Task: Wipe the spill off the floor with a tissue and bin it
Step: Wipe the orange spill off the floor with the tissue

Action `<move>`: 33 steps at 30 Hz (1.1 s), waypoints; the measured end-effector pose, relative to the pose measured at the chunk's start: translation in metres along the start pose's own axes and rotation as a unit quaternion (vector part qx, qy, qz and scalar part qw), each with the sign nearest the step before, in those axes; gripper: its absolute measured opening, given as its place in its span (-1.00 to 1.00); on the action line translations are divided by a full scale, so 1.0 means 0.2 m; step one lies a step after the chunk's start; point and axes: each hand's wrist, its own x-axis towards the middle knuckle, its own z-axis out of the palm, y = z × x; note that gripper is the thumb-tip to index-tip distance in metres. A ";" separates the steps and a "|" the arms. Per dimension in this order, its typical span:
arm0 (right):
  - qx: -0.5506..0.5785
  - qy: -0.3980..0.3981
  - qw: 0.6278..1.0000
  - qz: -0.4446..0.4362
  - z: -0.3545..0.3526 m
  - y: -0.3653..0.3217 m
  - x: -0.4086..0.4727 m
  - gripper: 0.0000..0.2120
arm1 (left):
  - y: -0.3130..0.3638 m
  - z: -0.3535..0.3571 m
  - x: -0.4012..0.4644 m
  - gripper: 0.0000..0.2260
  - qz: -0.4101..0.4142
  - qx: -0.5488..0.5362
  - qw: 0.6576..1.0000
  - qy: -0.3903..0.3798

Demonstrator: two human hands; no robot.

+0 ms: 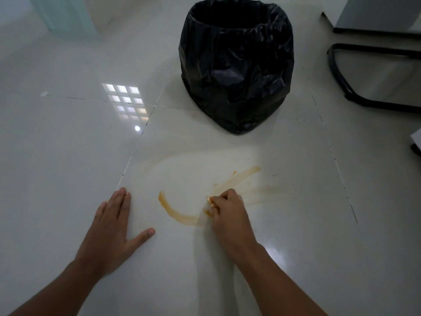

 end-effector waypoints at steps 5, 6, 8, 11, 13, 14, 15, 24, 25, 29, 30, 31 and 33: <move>-0.016 0.070 0.997 0.043 -0.08 0.05 0.01 -0.80 | -0.01 0.01 -0.01 0.02 -0.008 -0.008 1.000 -0.010; -0.024 0.079 0.995 0.056 -0.10 0.07 0.01 -0.77 | 0.00 0.01 -0.01 0.04 -0.008 -0.010 1.000 -0.015; -0.036 0.061 0.995 0.073 -0.13 0.10 -0.02 -0.75 | 0.00 0.01 0.00 0.08 -0.012 -0.011 1.000 -0.017; -0.031 0.033 0.997 0.066 -0.11 0.09 -0.08 -0.72 | 0.01 0.01 0.00 0.11 -0.016 -0.012 1.000 -0.017; -0.018 0.019 0.998 0.052 -0.08 0.07 -0.12 -0.72 | 0.02 0.01 -0.01 0.12 -0.020 -0.017 1.000 -0.017; -0.003 0.014 0.999 0.045 -0.06 0.05 -0.14 -0.73 | 0.02 0.01 -0.01 0.13 -0.022 -0.021 0.999 -0.015; 0.013 0.007 0.999 0.036 -0.04 0.02 -0.16 -0.73 | 0.02 0.01 -0.01 0.13 -0.021 -0.022 0.999 -0.014; 0.047 0.149 0.986 0.065 -0.01 -0.04 -0.14 -0.69 | 0.04 -0.01 -0.02 0.17 -0.013 -0.021 0.999 -0.021; 0.044 0.140 0.985 0.086 -0.04 -0.02 -0.13 -0.72 | 0.03 -0.01 -0.03 0.21 -0.005 -0.014 0.999 -0.028; 0.018 0.030 0.997 0.076 -0.04 -0.01 -0.11 -0.85 | 0.02 -0.02 -0.04 0.30 0.023 -0.003 0.999 -0.043; 0.014 0.005 0.998 0.066 -0.02 -0.02 -0.11 -0.85 | 0.02 -0.02 -0.04 0.30 0.028 0.000 0.999 -0.047; 0.015 -0.019 0.998 0.061 0.00 -0.05 -0.10 -0.86 | 0.01 -0.02 -0.04 0.30 0.030 0.002 0.998 -0.047; 0.011 -0.056 0.997 0.056 0.06 -0.10 -0.08 -0.89 | 0.01 -0.03 -0.04 0.29 0.033 0.005 0.998 -0.050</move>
